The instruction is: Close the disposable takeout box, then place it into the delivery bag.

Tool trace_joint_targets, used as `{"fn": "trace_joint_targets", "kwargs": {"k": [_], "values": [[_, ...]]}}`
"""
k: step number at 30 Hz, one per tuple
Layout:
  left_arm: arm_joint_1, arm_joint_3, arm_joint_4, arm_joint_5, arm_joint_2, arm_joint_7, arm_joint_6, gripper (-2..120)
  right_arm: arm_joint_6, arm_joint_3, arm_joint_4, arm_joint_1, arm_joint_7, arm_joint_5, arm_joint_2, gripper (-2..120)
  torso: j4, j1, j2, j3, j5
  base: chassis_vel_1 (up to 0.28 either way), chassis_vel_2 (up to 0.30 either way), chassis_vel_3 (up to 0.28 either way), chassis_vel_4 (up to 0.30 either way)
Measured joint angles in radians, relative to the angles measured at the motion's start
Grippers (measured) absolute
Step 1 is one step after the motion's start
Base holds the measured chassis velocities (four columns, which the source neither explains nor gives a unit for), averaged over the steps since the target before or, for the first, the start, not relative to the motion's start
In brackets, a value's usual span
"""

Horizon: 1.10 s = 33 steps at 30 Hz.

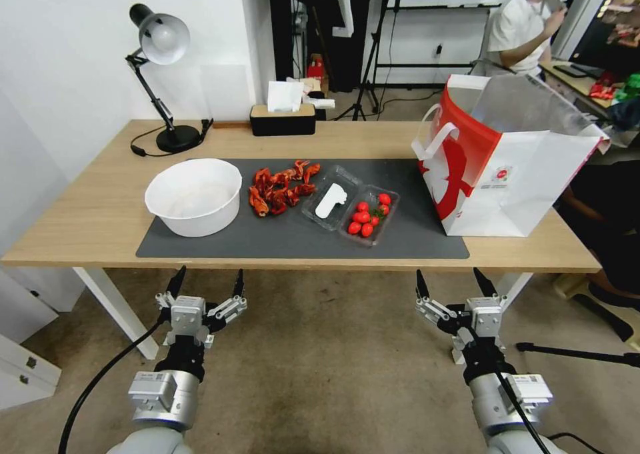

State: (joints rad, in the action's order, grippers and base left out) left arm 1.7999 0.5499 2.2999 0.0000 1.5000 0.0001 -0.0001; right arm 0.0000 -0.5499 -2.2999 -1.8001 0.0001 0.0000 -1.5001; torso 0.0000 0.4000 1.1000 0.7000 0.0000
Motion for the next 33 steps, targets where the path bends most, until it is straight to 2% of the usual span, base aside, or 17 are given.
{"fn": "trace_joint_targets", "kwargs": {"k": [33], "values": [[0.000,0.000,0.000,0.000,0.000,0.000,0.000,100,0.000,0.000,0.000,0.000,0.000,0.000,0.000,100,0.0000,0.000,0.000,0.000,0.0000,0.000,0.000,0.000,0.000]]}}
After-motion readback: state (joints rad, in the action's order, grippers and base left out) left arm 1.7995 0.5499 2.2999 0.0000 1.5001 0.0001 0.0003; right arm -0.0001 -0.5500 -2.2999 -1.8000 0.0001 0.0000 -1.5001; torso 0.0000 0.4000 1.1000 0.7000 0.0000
